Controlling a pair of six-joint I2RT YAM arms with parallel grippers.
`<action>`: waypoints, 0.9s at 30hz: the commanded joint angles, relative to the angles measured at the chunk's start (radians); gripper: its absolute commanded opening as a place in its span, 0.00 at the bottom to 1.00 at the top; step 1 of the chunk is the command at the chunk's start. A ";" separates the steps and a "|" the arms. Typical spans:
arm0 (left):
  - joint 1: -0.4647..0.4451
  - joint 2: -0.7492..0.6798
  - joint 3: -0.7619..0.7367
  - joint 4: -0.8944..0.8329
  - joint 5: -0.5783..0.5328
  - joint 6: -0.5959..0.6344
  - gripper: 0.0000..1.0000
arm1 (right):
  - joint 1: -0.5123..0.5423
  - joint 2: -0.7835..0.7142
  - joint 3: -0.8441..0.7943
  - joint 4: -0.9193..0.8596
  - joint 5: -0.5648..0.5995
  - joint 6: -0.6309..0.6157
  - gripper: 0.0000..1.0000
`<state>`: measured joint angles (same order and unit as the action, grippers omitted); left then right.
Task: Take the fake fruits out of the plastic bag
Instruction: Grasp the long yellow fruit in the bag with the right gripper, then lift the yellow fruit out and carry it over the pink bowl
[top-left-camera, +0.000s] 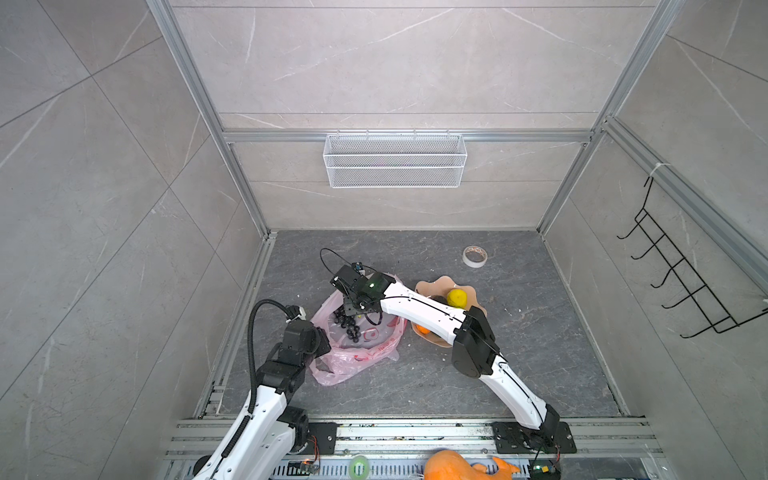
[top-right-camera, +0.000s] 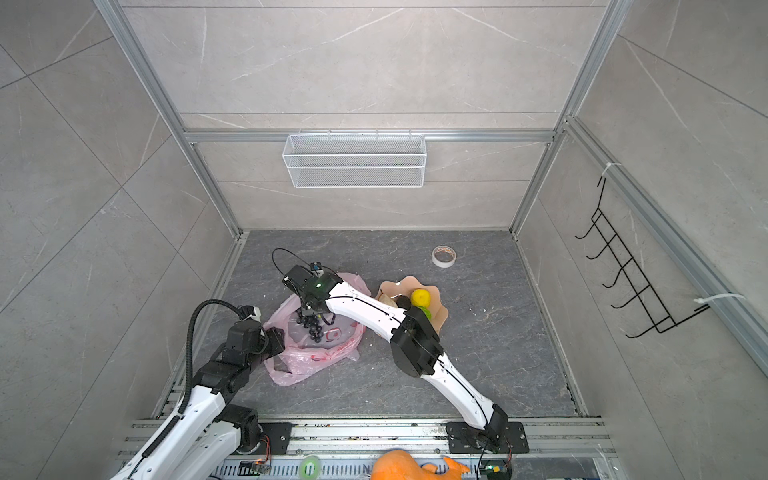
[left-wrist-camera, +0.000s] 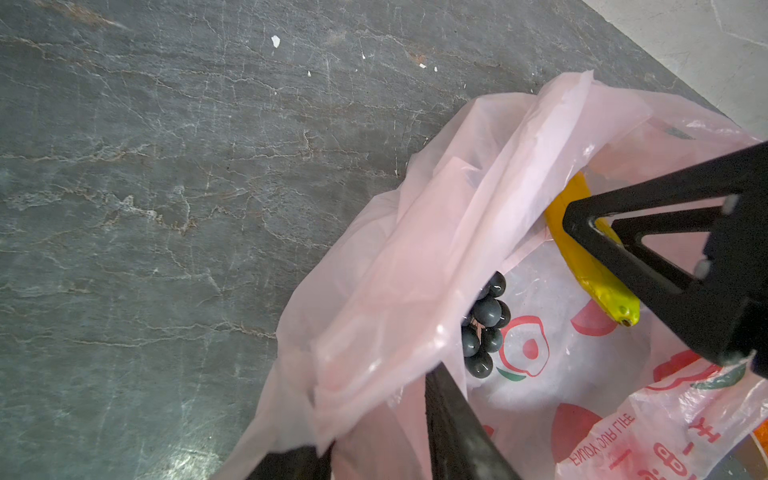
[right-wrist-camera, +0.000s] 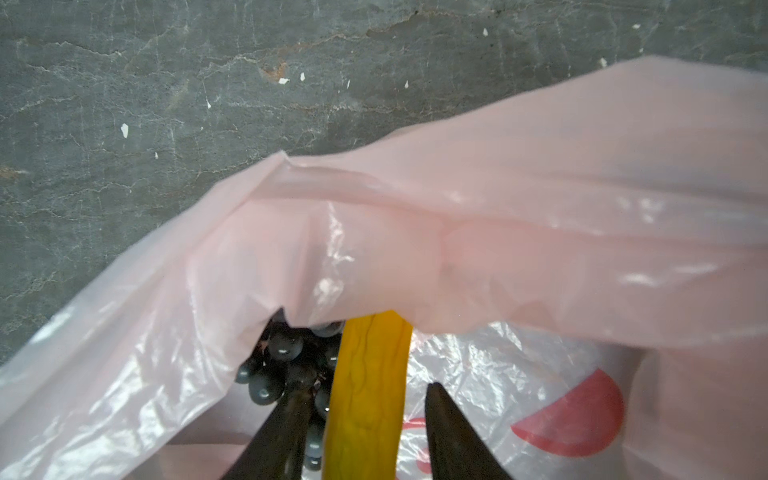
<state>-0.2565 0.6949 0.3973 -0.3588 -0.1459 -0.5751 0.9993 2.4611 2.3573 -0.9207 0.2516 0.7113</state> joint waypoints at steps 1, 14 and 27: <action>-0.001 -0.007 0.002 0.023 0.011 0.021 0.38 | 0.002 0.041 0.041 -0.043 -0.005 0.011 0.47; -0.001 -0.003 0.003 0.024 0.011 0.021 0.38 | 0.010 0.006 0.050 -0.062 -0.009 0.001 0.28; -0.001 -0.001 0.003 0.026 0.009 0.022 0.38 | 0.111 -0.310 -0.378 0.127 -0.012 -0.031 0.27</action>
<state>-0.2565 0.6952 0.3973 -0.3584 -0.1463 -0.5751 1.0847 2.2475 2.0480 -0.8566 0.2394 0.6991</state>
